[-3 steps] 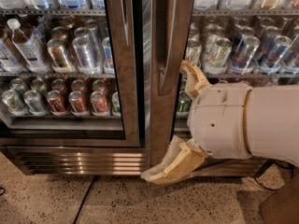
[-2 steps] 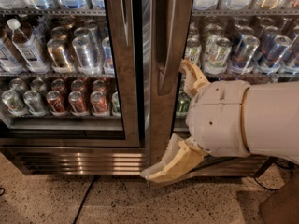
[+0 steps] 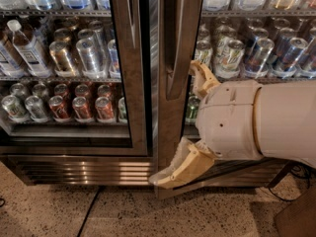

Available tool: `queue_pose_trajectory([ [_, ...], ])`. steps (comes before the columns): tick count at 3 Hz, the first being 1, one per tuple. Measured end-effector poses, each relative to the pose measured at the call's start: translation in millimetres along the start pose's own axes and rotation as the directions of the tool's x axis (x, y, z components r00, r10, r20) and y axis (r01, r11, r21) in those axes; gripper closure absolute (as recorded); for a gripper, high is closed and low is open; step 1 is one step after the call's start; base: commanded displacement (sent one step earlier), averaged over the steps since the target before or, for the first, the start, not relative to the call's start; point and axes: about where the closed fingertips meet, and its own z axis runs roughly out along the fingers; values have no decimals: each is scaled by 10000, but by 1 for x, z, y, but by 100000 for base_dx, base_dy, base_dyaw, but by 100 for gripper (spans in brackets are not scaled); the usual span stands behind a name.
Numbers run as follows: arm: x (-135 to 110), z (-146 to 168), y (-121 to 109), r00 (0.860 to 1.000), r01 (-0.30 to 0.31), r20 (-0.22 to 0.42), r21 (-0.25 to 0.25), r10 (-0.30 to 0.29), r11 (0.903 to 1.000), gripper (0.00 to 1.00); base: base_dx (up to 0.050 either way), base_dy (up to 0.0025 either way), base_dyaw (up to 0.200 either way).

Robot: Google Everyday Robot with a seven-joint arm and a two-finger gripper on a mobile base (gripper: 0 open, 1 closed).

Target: Open right fridge door

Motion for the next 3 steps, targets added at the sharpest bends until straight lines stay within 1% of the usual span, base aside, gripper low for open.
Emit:
queue_pose_trajectory([
  [1,0,-1,-1,10000,-3,38,-2,3,10000,0,0,0,0],
  [2,-1,0,-6,9998,-25,203,-38,26,10000,0,0,0,0],
  [3,-8,-1,-18,9991,28,417,35,-30,10000,0,0,0,0],
])
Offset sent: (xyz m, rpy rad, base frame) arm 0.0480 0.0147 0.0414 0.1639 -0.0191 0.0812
